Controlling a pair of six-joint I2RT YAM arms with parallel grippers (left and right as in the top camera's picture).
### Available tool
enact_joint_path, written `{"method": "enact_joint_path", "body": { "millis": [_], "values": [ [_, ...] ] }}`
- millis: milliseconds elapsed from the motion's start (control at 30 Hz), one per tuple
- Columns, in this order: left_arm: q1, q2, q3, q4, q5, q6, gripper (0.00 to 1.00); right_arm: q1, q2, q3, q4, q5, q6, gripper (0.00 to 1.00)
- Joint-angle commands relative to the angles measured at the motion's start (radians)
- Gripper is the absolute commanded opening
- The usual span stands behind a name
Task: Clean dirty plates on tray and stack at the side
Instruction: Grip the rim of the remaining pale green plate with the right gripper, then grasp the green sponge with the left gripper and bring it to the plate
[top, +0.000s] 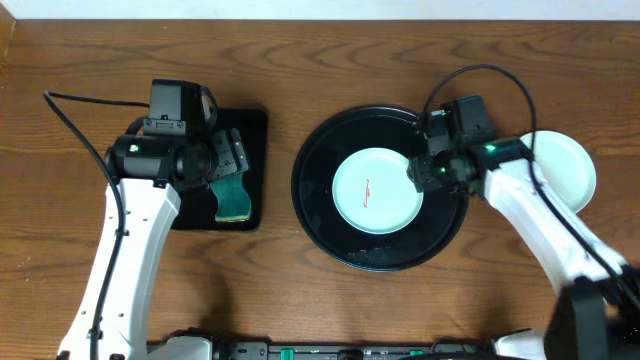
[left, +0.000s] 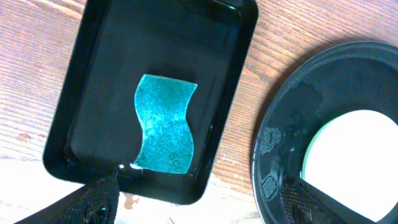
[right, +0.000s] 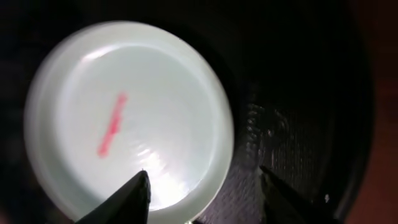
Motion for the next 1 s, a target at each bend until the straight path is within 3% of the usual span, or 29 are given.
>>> {"method": "enact_joint_path", "body": {
  "millis": [0,200,367,467,567,667,867,967],
  "values": [
    [0.004,0.014,-0.068,0.006,0.006,-0.005,0.84,0.003,-0.106,0.033,-0.031,-0.065,0.023,0.53],
    [0.004,0.108,-0.226,0.119,-0.044,-0.114,0.82,0.009,-0.171,0.033,-0.099,-0.065,0.067,0.54],
    [0.004,0.246,-0.245,0.173,-0.043,-0.108,0.65,0.011,-0.171,0.032,-0.130,-0.069,0.067,0.54],
    [0.004,0.324,-0.245,0.196,-0.042,-0.099,0.50,0.012,-0.171,0.032,-0.132,-0.069,0.084,0.53],
    [0.004,0.386,-0.245,0.214,-0.009,-0.099,0.24,0.012,-0.171,0.032,-0.132,-0.069,0.086,0.53],
    [0.004,0.399,-0.245,0.220,0.014,-0.099,0.08,0.012,-0.171,0.032,-0.133,-0.069,0.086,0.52],
    [0.006,0.337,-0.157,0.150,0.017,-0.081,0.09,0.012,-0.171,0.032,-0.133,-0.069,0.086,0.50],
    [0.006,0.290,-0.115,0.128,0.017,-0.048,0.38,0.012,-0.171,0.032,-0.133,-0.069,0.086,0.50]
  ]
}}
